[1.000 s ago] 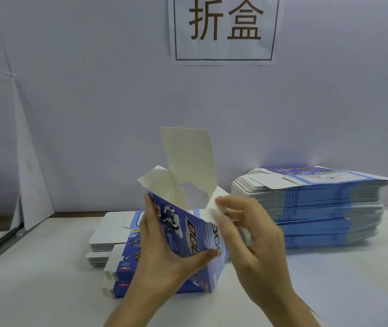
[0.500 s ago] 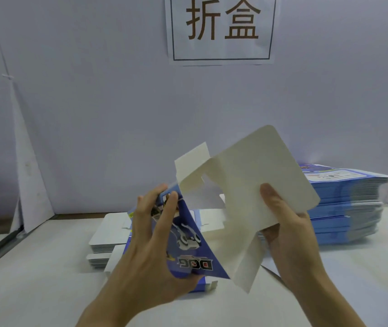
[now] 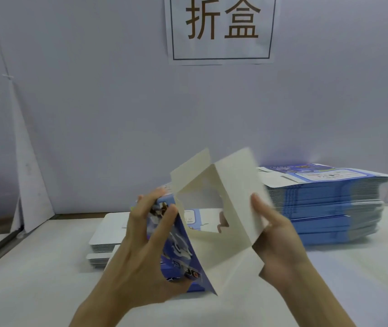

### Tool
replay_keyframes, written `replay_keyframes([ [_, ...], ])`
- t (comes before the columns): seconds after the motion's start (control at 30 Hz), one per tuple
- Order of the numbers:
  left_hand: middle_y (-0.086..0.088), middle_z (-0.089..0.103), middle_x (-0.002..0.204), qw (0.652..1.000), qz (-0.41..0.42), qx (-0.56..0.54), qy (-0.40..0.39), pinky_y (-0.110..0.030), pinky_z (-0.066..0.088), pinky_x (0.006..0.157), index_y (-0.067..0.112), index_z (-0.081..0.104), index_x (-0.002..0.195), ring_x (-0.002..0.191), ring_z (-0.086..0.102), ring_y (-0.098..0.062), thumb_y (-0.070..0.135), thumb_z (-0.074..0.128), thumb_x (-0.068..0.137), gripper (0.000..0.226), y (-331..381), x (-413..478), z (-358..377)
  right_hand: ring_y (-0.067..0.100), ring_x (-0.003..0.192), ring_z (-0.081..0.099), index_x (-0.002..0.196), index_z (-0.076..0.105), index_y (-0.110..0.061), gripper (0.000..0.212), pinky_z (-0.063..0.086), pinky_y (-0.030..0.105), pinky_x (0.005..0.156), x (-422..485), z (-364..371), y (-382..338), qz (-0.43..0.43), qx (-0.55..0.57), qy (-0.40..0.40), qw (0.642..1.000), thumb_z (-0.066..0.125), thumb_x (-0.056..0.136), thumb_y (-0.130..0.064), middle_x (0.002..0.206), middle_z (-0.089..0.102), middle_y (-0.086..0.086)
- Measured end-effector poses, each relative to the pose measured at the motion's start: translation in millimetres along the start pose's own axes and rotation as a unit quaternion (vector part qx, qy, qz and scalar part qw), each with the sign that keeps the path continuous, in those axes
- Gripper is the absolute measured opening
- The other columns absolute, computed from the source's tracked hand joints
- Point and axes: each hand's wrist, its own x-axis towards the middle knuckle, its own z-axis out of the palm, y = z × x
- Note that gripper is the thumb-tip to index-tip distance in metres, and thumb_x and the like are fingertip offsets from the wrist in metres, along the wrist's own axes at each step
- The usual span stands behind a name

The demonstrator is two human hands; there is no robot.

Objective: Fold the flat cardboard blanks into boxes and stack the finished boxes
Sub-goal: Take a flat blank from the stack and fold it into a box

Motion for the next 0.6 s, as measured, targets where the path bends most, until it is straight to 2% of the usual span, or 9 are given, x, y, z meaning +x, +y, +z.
replay_keyframes([
  [0.07, -0.011, 0.016, 0.149, 0.999, 0.022, 0.013, -0.021, -0.049, 0.035, 0.102, 0.03, 0.0, 0.153, 0.138, 0.027, -0.031, 0.059, 0.082, 0.058, 0.128, 1.3, 3.6, -4.9, 0.03, 0.057, 0.069, 0.081, 0.076, 0.0, 0.036, 0.057, 0.036, 0.05, 2.2, 1.4, 6.7, 0.056, 0.003, 0.035, 0.998, 0.072, 0.066, -0.033, 0.072, 0.071, 0.016],
  [0.1, -0.011, 0.019, 0.149, 0.999, 0.02, 0.014, -0.032, -0.05, 0.038, 0.099, 0.028, 0.003, 0.153, 0.137, 0.028, -0.029, 0.06, 0.081, 0.058, 0.128, 1.5, 3.9, -7.4, 0.03, 0.055, 0.069, 0.083, 0.074, -0.001, 0.035, 0.057, 0.036, 0.049, 3.9, 0.5, 9.7, 0.066, -0.002, 0.056, 0.996, 0.07, 0.069, -0.033, 0.069, 0.069, 0.016],
  [0.17, -0.008, 0.025, 0.147, 0.998, -0.008, 0.007, -0.054, -0.037, 0.044, 0.092, 0.025, 0.012, 0.151, 0.132, 0.032, -0.021, 0.066, 0.076, 0.058, 0.12, 3.6, 6.3, -13.5, 0.03, 0.055, 0.068, 0.095, 0.071, -0.003, 0.04, 0.057, 0.037, 0.05, 5.8, 0.7, 14.3, 0.048, -0.012, 0.084, 0.995, 0.07, 0.071, -0.035, 0.071, 0.07, 0.017],
  [0.23, -0.002, 0.027, 0.147, 0.997, -0.044, -0.011, -0.067, -0.027, 0.036, 0.099, 0.027, 0.015, 0.148, 0.135, 0.028, -0.006, 0.071, 0.066, 0.06, 0.112, 4.2, 7.9, -17.6, 0.029, 0.061, 0.07, 0.106, 0.069, -0.007, 0.044, 0.057, 0.037, 0.056, 6.2, 0.0, 17.5, -0.01, -0.032, 0.099, 0.994, 0.07, 0.072, -0.036, 0.08, 0.073, 0.015],
  [0.3, 0.015, 0.02, 0.152, 0.993, -0.083, -0.045, -0.074, -0.019, 0.032, 0.101, 0.037, 0.009, 0.15, 0.137, 0.022, 0.007, 0.077, 0.067, 0.057, 0.117, 3.4, 8.3, -21.2, 0.025, 0.071, 0.073, 0.111, 0.066, -0.015, 0.034, 0.058, 0.036, 0.059, 6.3, -2.2, 18.6, -0.097, -0.086, 0.121, 0.984, 0.068, 0.082, -0.033, 0.091, 0.076, 0.01],
  [0.37, 0.028, 0.013, 0.152, 0.988, -0.105, -0.073, -0.09, -0.022, 0.038, 0.101, 0.045, 0.006, 0.149, 0.138, 0.023, 0.005, 0.078, 0.067, 0.055, 0.117, 2.8, 7.9, -24.8, 0.017, 0.078, 0.073, 0.114, 0.063, -0.022, 0.026, 0.059, 0.034, 0.059, 5.9, -3.3, 16.3, -0.207, -0.153, 0.155, 0.954, 0.066, 0.088, -0.024, 0.094, 0.077, 0.0],
  [0.43, 0.029, 0.013, 0.151, 0.985, -0.107, -0.091, -0.103, -0.026, 0.043, 0.1, 0.048, 0.006, 0.148, 0.138, 0.026, -0.001, 0.076, 0.067, 0.056, 0.114, 4.4, 7.7, -26.5, 0.012, 0.084, 0.072, 0.115, 0.06, -0.026, 0.034, 0.059, 0.029, 0.059, 3.6, -1.5, 11.9, -0.3, -0.201, 0.174, 0.916, 0.07, 0.083, -0.027, 0.095, 0.075, -0.007],
  [0.5, 0.036, 0.012, 0.148, 0.977, -0.121, -0.131, -0.119, -0.017, 0.044, 0.099, 0.055, 0.003, 0.145, 0.139, 0.024, 0.002, 0.074, 0.069, 0.055, 0.113, 6.2, 9.2, -27.0, 0.008, 0.085, 0.071, 0.113, 0.06, -0.028, 0.042, 0.056, 0.022, 0.057, 1.0, 0.6, 9.5, -0.36, -0.227, 0.17, 0.889, 0.071, 0.073, -0.036, 0.095, 0.074, -0.011],
  [0.6, 0.047, 0.009, 0.141, 0.966, -0.144, -0.169, -0.136, -0.002, 0.04, 0.091, 0.065, -0.003, 0.139, 0.135, 0.022, 0.011, 0.081, 0.067, 0.052, 0.113, 6.9, 9.3, -26.0, 0.0, 0.087, 0.068, 0.113, 0.059, -0.036, 0.039, 0.053, 0.015, 0.059, 0.6, -1.0, 9.8, -0.422, -0.263, 0.162, 0.853, 0.067, 0.075, -0.034, 0.098, 0.072, -0.021],
])
